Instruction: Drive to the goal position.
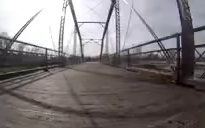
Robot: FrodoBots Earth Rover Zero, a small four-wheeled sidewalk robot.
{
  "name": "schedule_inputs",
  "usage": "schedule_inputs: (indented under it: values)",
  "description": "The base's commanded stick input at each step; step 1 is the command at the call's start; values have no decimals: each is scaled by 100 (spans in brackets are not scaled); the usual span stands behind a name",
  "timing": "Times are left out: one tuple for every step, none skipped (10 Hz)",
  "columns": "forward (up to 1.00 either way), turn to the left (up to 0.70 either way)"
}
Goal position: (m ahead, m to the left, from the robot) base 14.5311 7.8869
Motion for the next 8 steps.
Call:
schedule_inputs:
  values:
    - [100,-20]
    - [100,-37]
    - [100,-29]
    - [100,-16]
    - [100,-4]
    - [100,0]
    - [100,0]
    - [100,0]
